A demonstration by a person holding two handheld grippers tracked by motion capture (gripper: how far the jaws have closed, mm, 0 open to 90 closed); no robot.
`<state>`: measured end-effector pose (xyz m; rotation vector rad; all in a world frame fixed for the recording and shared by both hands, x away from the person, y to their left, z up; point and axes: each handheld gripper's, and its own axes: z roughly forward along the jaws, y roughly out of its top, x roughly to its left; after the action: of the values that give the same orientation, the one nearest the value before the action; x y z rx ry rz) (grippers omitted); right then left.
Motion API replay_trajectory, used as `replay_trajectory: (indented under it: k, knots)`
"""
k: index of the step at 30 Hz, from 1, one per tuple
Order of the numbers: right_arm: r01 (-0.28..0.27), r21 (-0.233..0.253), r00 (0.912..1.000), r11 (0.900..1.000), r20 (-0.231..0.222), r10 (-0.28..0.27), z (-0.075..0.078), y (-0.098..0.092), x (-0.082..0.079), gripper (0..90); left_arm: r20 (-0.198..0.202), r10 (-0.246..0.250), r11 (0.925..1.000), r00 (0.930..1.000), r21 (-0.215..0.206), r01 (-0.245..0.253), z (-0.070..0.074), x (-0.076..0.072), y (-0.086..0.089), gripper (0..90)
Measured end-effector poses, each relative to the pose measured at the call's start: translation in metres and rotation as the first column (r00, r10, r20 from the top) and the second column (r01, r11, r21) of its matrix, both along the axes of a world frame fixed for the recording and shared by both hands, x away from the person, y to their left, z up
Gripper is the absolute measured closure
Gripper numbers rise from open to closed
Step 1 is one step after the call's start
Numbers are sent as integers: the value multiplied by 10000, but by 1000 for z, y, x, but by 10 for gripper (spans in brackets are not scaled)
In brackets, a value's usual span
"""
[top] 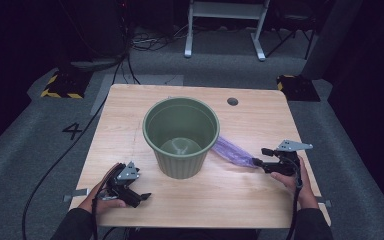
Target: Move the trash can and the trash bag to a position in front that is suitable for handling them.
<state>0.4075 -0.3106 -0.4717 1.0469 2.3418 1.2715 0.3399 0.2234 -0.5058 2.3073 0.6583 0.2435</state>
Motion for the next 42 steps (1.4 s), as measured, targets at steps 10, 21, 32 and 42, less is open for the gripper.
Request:
replay_trajectory:
  k: [10,21,32,42]
  knots:
    - [-1135,-413,9920,9927,-610,1108,-16,8,1,835,10,7,10000,10000,5,-7,0,0,0,5]
    - [-2195,-429,9744,9747,-595,2168,-15,25,-18,885,9,8,10000,10000,3,-8,0,0,0,5]
    - [-3311,-580,9425,9418,-673,3273,-19,55,-43,884,13,3,10000,10000,8,-3,0,0,0,5]
    - [-4413,-619,8967,8952,-687,4373,-22,89,-70,882,15,6,10000,10000,8,-6,0,0,0,5]
